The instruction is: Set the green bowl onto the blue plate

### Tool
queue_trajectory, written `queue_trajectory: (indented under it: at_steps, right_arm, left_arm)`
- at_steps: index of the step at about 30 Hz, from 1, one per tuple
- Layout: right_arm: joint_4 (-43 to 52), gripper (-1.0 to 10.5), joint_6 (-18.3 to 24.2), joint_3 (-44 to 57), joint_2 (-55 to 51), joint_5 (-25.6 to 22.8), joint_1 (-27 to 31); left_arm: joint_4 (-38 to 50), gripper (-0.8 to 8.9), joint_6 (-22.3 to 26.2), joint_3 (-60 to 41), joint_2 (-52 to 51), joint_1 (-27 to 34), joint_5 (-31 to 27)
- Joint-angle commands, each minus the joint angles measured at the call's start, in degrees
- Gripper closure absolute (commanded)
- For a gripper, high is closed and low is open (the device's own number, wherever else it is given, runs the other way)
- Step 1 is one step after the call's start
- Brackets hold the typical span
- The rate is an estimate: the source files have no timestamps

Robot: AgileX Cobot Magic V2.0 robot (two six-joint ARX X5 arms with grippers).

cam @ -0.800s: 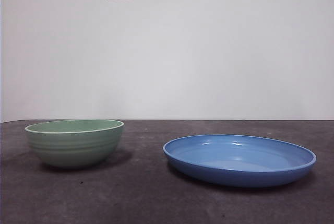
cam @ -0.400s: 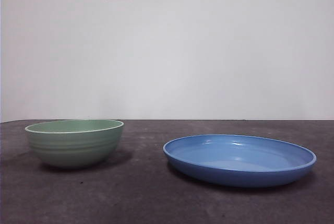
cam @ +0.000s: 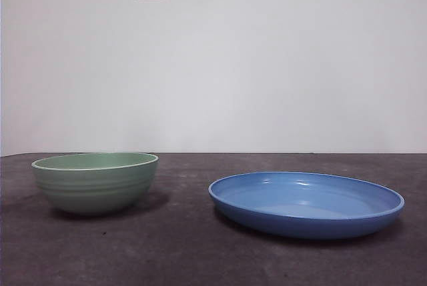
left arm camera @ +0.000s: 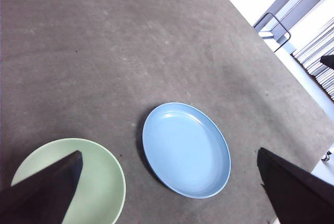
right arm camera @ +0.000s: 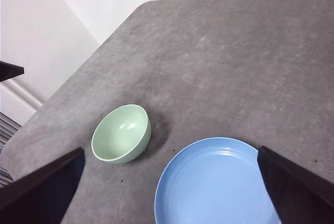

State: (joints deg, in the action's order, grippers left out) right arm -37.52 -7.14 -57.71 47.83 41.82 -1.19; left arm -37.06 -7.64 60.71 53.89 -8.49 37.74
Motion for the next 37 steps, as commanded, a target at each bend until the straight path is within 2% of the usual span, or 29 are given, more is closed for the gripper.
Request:
queue_trajectory:
  at_steps: [1,7,12,21,27,34,37]
  right_arm:
    - [0.2,3.0,0.6,-1.2,0.4,0.2,-0.2]
    - [0.2,3.0,0.3,-1.2,0.4,0.2,-0.2]
    - [0.2,3.0,0.3,-1.2,0.4,0.2,-0.2]
    - [0.2,3.0,0.3,-1.2,0.4,0.2,-0.2]
    - [0.1,3.0,0.3,-1.2,0.4,0.2,-0.2]
    - [0.2,3.0,0.3,-1.2,0.4,0.2,-0.2]
    - [0.1,3.0,0.3,-1.2,0.4,0.2,-0.2]
  left_arm:
    - [0.6,2.79,2.8,1.4,0.6,-0.2,-0.1]
    - [-0.9,2.82,5.7,1.4,2.8,-0.2,-6.3]
    - [-5.7,2.82,5.9,1.4,7.6,-0.2,-12.3]
    - [-9.6,2.84,5.9,1.4,20.0,-0.1,-13.0]
    - [-9.5,2.87,5.5,1.4,28.6,-0.2,-17.9]
    - [-5.1,2.89,5.2,1.4,36.2,-0.2,-18.2]
    - [-3.0,3.2,4.8,1.4,38.1,-0.2,-18.2]
